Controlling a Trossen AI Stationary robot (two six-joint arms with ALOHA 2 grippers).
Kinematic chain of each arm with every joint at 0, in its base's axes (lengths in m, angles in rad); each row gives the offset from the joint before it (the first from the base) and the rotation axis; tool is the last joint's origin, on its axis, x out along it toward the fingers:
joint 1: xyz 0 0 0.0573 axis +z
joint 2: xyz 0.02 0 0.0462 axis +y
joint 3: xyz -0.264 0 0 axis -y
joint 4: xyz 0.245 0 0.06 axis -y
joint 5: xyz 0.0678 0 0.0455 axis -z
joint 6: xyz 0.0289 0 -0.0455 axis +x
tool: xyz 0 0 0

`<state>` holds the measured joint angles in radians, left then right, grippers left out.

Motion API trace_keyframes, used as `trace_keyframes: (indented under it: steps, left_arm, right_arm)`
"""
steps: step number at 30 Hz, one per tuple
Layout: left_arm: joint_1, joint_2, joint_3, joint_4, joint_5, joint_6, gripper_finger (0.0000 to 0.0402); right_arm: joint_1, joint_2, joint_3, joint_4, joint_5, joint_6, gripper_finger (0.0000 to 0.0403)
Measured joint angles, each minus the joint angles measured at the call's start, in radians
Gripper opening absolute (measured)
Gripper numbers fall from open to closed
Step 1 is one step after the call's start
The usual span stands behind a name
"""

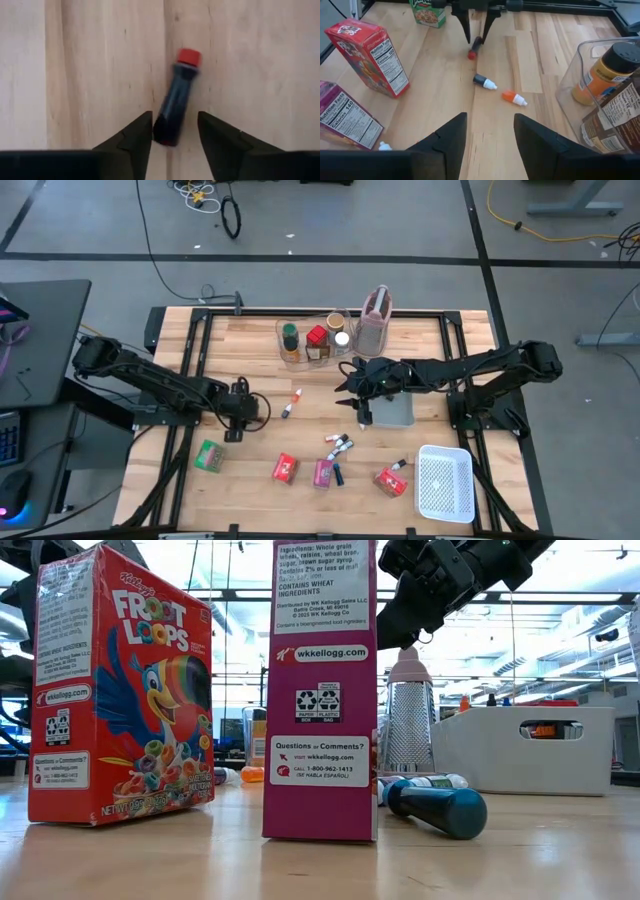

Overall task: Pick & Place Kitchen Items
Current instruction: Put the medium red food coloring bottle into the gray bin

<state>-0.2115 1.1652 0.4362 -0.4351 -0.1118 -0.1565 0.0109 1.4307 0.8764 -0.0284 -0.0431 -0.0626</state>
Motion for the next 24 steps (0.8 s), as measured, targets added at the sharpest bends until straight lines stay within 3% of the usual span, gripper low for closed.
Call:
trace_keyframes:
  steps: [4, 10, 17, 24]
  left_arm:
    - [-0.003, 0.055, 0.0, 0.004, 0.045, 0.017, 0.0131]
    - [-0.003, 0.152, 0.016, 0.01, 0.014, -0.038, 0.0111]
    - [-0.003, 0.082, 0.02, 0.023, -0.018, -0.121, 0.01]
    - [-0.002, 0.053, 0.022, 0.262, -0.153, -0.112, 0.01]
  right_arm:
    - [0.0, 0.0, 0.0, 0.0, 0.0, 0.0, 0.0172]
    - [0.0, 0.0, 0.0, -0.001, 0.0, 0.0, 0.0172]
    - [-0.001, 0.0, -0.001, 0.009, 0.004, -0.002, 0.0172]
    - [-0.001, 0.0, -0.001, 0.147, 0.053, 0.001, 0.0172]
